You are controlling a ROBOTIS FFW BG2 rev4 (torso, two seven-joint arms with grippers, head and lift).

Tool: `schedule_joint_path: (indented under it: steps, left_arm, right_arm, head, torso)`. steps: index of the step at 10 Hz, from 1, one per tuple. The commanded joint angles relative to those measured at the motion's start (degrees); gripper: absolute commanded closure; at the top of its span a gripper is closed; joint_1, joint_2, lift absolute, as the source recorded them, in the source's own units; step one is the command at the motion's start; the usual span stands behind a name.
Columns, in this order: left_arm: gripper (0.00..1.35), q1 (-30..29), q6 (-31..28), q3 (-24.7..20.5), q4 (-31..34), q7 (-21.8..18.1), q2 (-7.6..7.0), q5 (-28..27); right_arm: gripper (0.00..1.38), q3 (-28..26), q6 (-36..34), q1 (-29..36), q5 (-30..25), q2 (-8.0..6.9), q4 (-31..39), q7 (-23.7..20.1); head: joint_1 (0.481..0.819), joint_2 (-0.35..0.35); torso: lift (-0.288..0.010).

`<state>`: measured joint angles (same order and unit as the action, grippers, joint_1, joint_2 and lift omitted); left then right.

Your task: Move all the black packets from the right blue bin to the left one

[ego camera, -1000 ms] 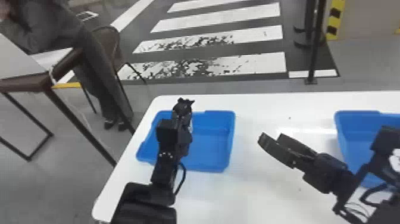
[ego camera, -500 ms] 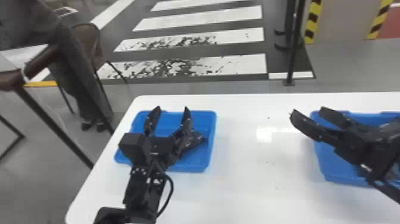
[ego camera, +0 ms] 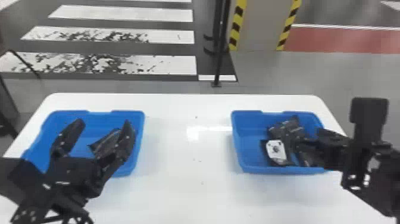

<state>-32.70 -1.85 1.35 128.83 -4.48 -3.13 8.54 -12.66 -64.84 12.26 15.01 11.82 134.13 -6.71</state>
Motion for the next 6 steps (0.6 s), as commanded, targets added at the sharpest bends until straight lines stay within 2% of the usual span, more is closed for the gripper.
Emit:
schedule_joint_path:
  steps: [1, 3, 4, 6]
  left_arm:
    - [0.11, -0.9, -2.1, -0.4, 0.6, -0.4, 0.06, 0.1]
    - [0.11, 0.2, -7.0, -1.0, 0.5, -2.3, 0.15, 0.8]
    - [0.11, 0.1, -7.4, -1.0, 0.5, -2.5, 0.15, 0.3]
    - [0.11, -0.1, -6.6, -1.1, 0.5, -2.5, 0.06, 0.0]
  right_arm:
    - [0.18, -0.4, -10.8, -2.1, -2.4, -0.04, 0.5, 1.0]
    - [0.18, 0.0, -13.8, -5.9, -3.0, 0.13, -4.4, 1.0]
    - [0.18, 0.3, -14.2, -7.3, -3.5, 0.13, -6.5, 1.0]
    - [0.18, 2.5, -15.0, -11.8, -1.6, 1.1, -14.0, 1.0]
  head:
    - [0.695, -0.123]
    - [0.695, -0.152]
    - [0.695, -0.166]
    - [0.695, -0.17]
  torso:
    - [-0.14]
    - [-0.14]
    - [-0.14]
    - [-0.14]
